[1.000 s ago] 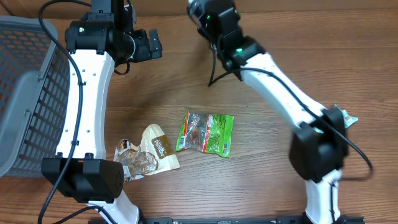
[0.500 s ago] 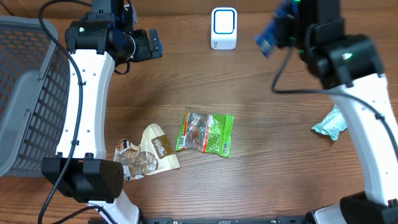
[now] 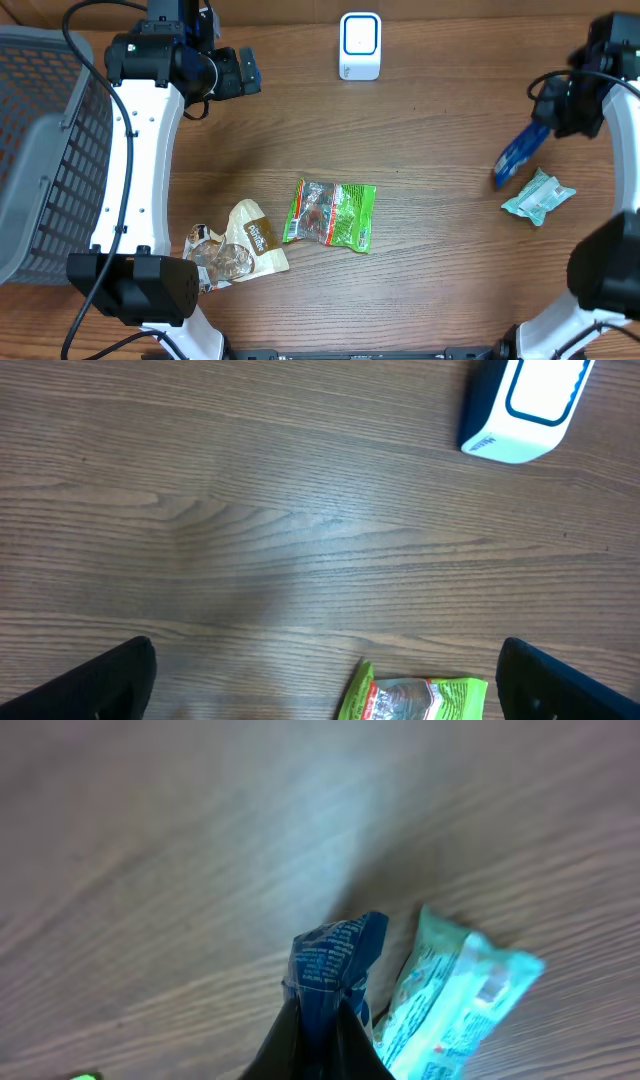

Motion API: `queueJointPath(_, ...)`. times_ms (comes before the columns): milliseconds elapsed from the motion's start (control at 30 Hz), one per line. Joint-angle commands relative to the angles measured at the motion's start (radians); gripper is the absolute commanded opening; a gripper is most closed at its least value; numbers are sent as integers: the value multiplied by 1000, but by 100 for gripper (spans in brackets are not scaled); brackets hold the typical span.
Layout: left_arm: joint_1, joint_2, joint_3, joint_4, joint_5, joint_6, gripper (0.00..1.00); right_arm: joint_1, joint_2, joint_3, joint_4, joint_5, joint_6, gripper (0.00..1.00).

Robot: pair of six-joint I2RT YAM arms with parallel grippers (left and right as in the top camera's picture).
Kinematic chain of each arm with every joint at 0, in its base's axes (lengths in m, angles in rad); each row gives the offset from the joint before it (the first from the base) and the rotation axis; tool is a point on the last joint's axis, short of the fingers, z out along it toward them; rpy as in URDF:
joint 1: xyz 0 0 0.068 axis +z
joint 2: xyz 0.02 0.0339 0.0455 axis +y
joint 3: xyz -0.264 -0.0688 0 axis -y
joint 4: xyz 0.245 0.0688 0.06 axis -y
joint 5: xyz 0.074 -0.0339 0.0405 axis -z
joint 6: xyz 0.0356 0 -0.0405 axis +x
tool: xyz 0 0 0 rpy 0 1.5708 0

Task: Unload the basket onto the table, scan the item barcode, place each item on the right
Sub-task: 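Carry the Oreo pack right and drop it on the table, then move the right gripper left and grasp the green Haribo bag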

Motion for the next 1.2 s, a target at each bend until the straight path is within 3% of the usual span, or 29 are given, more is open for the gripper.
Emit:
queueJointPath(0,-4,2,14,0,-6,-10,100,-40,27,-19,-11,-114,-12,26)
queueJointPath(33,-4,2,14,0,-6,-10,100,-47,29,-19,-17,-114,-11,49)
queueJointPath(67,-4,2,14,0,-6,-10,100,-53,29,-18,-17,-118,-7,65)
queueJointPath(100,-4,2,14,0,-6,-10,100,-62,26,-10,-21,-131,-8,70)
queueJointPath(300,-4,2,14,0,-6,-10,100,-83,-6,158,-100,-329,-88,69)
queueJointPath(400,-4,2,14,0,-6,-10,100,-19,-16,299,-164,-348,-87,70)
queueJointPath(700,-4,2,14,0,-6,-10,100,108,-15,322,-177,-387,-75,70)
queueJointPath(1000,-4,2,14,0,-6,-10,100,349,-14,128,-95,-385,-66,73)
queueJointPath(1167,-4,2,14,0,-6,-10,100,505,-14,-77,114,-387,168,73)
